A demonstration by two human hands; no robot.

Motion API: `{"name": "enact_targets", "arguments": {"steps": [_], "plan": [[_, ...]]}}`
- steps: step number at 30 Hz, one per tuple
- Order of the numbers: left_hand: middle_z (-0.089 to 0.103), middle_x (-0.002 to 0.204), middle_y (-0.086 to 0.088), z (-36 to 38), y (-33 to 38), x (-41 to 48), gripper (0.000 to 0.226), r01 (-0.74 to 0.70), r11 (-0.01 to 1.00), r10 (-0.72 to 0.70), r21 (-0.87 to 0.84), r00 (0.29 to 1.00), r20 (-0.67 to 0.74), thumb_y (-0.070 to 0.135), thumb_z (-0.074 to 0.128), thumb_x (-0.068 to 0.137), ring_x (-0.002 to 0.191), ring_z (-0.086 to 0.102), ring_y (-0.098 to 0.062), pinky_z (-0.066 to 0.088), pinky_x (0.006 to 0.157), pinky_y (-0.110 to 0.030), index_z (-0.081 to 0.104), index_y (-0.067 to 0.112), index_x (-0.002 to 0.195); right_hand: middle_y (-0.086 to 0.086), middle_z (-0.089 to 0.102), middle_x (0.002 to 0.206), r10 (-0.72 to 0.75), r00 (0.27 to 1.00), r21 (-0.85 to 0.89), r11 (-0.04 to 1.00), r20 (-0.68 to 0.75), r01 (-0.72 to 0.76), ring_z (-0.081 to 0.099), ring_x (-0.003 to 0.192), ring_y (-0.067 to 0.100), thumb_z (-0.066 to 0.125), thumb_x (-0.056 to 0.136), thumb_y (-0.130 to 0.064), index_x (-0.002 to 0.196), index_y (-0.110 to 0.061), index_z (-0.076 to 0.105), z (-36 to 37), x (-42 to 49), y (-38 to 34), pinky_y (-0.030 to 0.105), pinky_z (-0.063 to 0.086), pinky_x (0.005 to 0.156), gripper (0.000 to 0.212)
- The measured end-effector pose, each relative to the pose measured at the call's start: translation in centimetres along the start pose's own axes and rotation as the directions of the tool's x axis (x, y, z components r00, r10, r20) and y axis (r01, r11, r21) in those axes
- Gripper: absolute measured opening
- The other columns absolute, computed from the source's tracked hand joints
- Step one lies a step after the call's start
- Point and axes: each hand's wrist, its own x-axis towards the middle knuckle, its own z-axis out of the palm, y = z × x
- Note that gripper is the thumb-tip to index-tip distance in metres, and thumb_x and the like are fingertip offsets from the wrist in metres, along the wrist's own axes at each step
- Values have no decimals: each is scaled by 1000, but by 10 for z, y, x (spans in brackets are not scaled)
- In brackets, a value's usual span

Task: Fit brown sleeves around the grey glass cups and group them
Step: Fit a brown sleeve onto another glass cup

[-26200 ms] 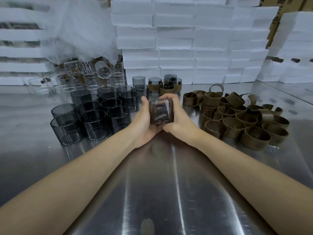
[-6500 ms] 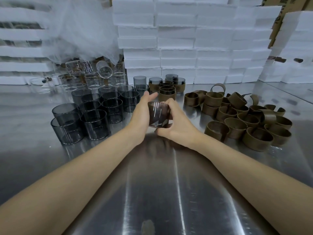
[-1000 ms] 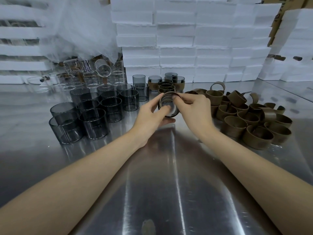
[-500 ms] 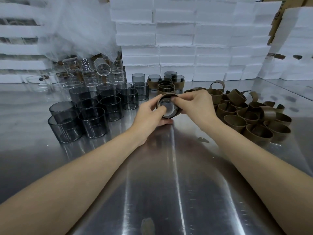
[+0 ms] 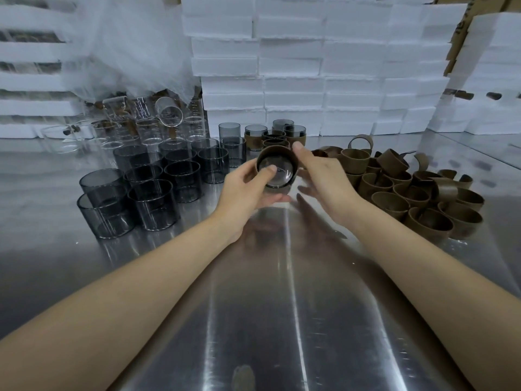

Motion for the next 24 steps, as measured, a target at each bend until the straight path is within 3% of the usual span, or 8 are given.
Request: {"name": "enact_targets", "arguments": {"steps": [3,6,10,12,15,21,24], "plan": [[65,125,-11,-2,0,3,34,58,997,-59,-52,998,-24,23,53,99,83,73,-39,60,73,-26,58,13,131,12,70,109,169,980,274,942,105,-192,68,95,24,56,95,-43,110,-12,69,6,-3,0,39,58,80,36],[62,131,-6,-2,0,4,42,79,991,-74,-105,996,49,29,53,100,91,72,-38,59,77,-25,51,16,139,15,67,119,154,982,337,923,114,-184,69,102,29,56,94,-46,122,-13,64,4,-2,3,43,55,92,44],[63,129,-12,-3,3,3,48,134,981,-109,-138,978,176,40,51,97,93,72,-36,58,78,-25,53,12,137,14,65,125,126,977,400,897,174,-187,61,117,31,58,87,-51,130,-13,59,2,-2,3,41,49,101,57],[65,122,-13,-4,5,3,55,168,979,-145,-118,972,183,49,54,88,79,73,-26,58,70,-23,57,14,130,14,63,128,125,966,462,860,225,-218,60,119,30,60,84,-52,132,-10,57,3,-2,4,40,48,103,63],[64,98,-7,-6,8,3,55,217,970,-195,-111,964,183,56,55,77,55,59,-13,50,54,-18,61,17,117,14,66,122,112,955,517,821,274,-244,63,115,27,61,86,-52,130,-8,57,2,-2,3,38,51,98,62],[54,78,2,-7,9,6,37,294,949,-273,-112,947,169,49,55,88,44,37,-5,31,42,-14,57,16,105,14,71,110,174,944,624,714,281,-317,66,108,26,63,88,-40,129,-7,57,3,1,1,34,55,91,53],[52,70,4,-9,9,8,31,331,927,-307,-176,940,152,45,56,91,40,33,-3,28,38,-12,58,16,103,16,67,114,227,934,698,620,277,-358,62,116,25,62,91,-31,121,-5,61,6,2,1,33,55,93,40]]}}
